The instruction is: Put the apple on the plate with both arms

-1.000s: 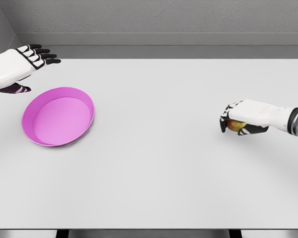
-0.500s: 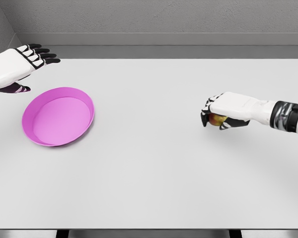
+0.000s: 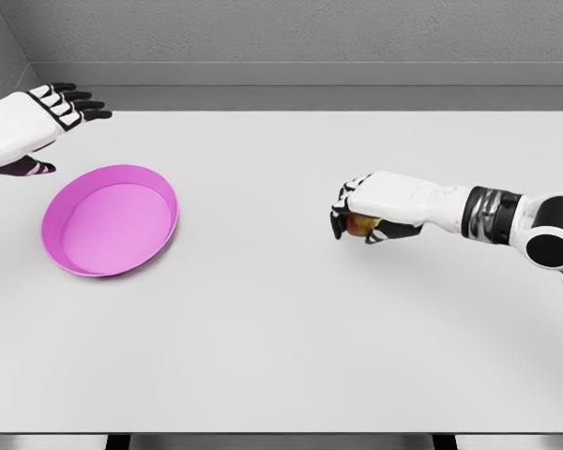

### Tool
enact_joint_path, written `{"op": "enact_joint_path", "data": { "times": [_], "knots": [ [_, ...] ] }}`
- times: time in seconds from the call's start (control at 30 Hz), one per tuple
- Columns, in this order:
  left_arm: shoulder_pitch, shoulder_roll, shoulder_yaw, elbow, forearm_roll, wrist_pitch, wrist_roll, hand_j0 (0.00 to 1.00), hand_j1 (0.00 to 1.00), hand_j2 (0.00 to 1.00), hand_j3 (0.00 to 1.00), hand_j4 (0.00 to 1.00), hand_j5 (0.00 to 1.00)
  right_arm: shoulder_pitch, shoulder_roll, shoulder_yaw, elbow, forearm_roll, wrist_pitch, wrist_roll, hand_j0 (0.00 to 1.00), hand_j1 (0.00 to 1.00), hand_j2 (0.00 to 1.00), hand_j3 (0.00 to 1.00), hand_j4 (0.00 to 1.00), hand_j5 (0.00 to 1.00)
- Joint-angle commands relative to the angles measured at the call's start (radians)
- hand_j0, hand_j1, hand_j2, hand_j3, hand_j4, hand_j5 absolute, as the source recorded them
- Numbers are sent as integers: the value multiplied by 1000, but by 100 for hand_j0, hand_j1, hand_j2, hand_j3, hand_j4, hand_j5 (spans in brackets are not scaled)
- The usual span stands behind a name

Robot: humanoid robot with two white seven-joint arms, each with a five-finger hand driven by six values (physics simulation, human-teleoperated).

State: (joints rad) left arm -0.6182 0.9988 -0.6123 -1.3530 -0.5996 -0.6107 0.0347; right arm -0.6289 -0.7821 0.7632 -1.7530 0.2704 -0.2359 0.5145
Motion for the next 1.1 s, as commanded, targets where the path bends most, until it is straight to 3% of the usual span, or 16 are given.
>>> {"op": "enact_joint_path", "data": {
  "times": [0.0, 0.4, 0.9, 0.93, 0.97, 1.07],
  "knots": [
    [0, 1, 2, 0, 6, 0, 1, 100, 100, 100, 100, 100, 100, 0, 23, 4, 0, -3, 1, 4, 40, 40, 40, 40, 40, 40],
    [-2, 0, 2, 0, 4, 0, 1, 100, 100, 100, 100, 100, 100, -35, 164, 65, 0, -2, 3, 9, 40, 40, 40, 40, 40, 40],
    [0, -8, 2, -3, 6, 0, 1, 100, 100, 100, 100, 100, 100, -80, 233, 130, 4, 0, 15, 9, 41, 41, 41, 41, 41, 41],
    [0, -8, 2, -3, 6, 0, 1, 100, 100, 100, 100, 100, 100, -78, 231, 128, 7, 0, 20, 7, 63, 63, 63, 63, 63, 63],
    [0, -8, 2, -5, 6, 0, 1, 100, 100, 100, 100, 100, 100, -78, 231, 128, 6, 0, 43, 6, 100, 100, 100, 100, 100, 100],
    [2, -8, 0, -6, 6, 0, 1, 100, 100, 100, 100, 100, 100, -78, 231, 136, 1, 0, 56, 6, 100, 100, 100, 100, 100, 100]
  ]
}}
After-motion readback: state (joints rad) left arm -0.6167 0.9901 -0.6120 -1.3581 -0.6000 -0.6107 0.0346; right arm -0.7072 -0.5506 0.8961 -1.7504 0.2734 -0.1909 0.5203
